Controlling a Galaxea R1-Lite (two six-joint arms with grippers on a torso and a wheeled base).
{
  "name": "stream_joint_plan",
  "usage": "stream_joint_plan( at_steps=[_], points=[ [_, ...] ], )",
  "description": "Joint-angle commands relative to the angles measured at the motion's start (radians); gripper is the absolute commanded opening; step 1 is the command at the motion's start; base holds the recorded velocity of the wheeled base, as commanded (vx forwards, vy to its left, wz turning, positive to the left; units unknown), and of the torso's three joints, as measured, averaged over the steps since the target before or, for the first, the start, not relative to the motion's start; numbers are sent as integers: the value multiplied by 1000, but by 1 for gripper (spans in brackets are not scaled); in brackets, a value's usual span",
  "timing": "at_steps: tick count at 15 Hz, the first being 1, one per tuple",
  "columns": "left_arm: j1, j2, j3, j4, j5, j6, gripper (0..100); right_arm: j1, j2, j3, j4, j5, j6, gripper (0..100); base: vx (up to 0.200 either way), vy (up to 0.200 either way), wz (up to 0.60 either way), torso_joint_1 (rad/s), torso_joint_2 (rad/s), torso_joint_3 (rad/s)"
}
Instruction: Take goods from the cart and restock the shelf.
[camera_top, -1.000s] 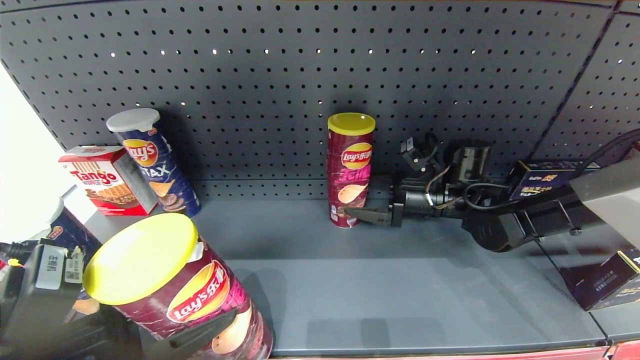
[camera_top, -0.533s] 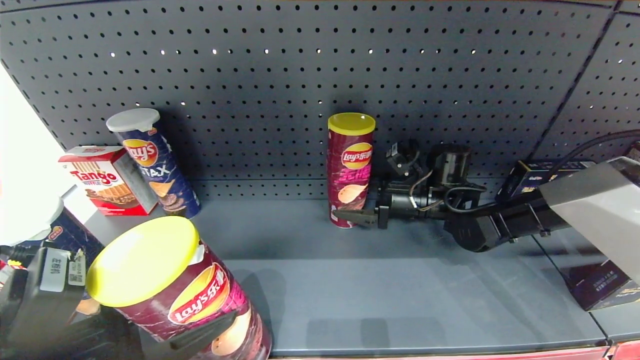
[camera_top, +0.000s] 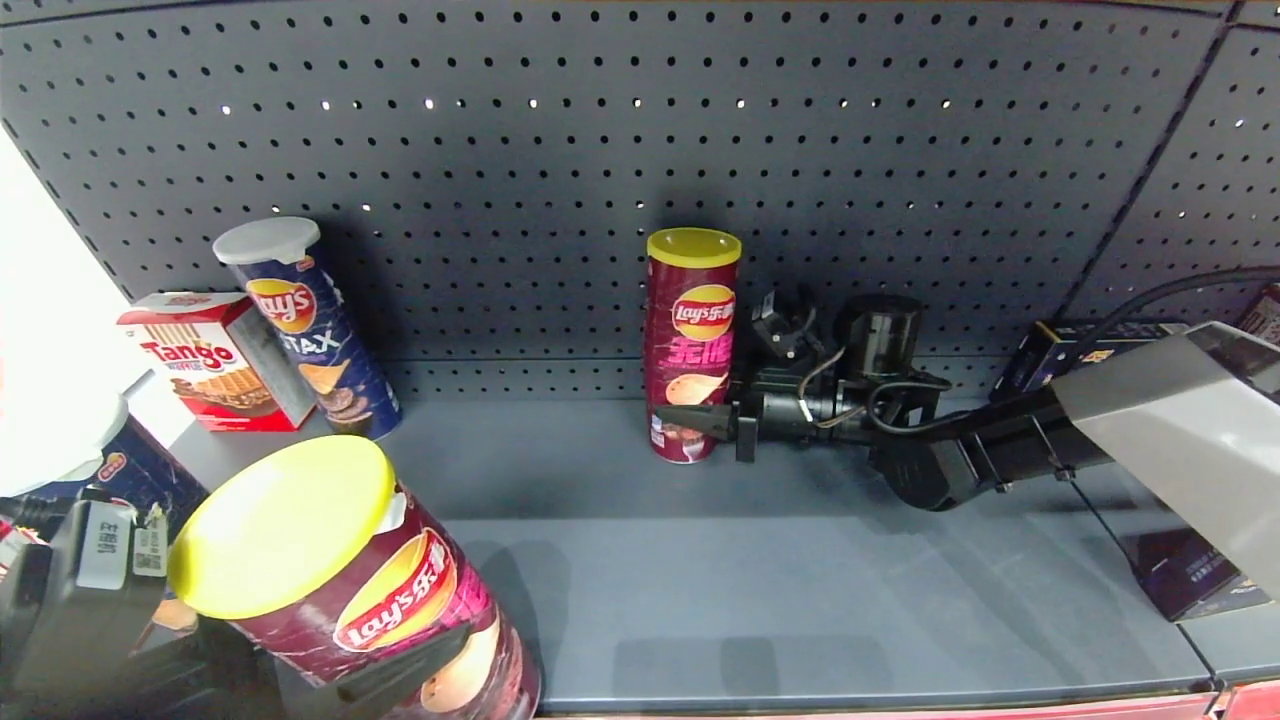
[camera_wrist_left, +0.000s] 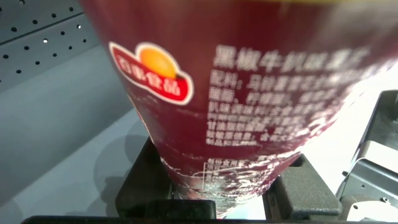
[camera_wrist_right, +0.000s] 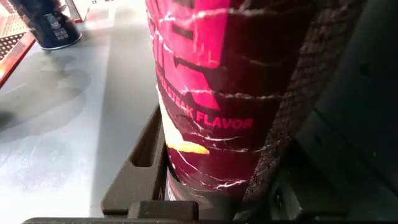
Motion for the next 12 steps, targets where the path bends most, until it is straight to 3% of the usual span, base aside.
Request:
stream_joint_plan(
  at_steps=[1, 4, 8, 12],
  points=[
    [1, 0, 1, 3, 0, 0, 0, 5, -32, 7, -1, -2, 0, 0, 0, 0, 0, 0, 0, 0],
    [1, -2, -1, 3, 2, 0, 0, 17, -118, 65, -6, -28, -2, 0, 0, 0, 0, 0, 0, 0],
    [0, -12, -1, 1, 5, 0, 0, 83, -363, 337, -12, -51, -3, 0, 0, 0, 0, 0, 0, 0],
    [1, -12, -16, 0, 5, 0, 0, 137, -484, 602, -135, -128, -5, 0, 0, 0, 0, 0, 0, 0]
  ],
)
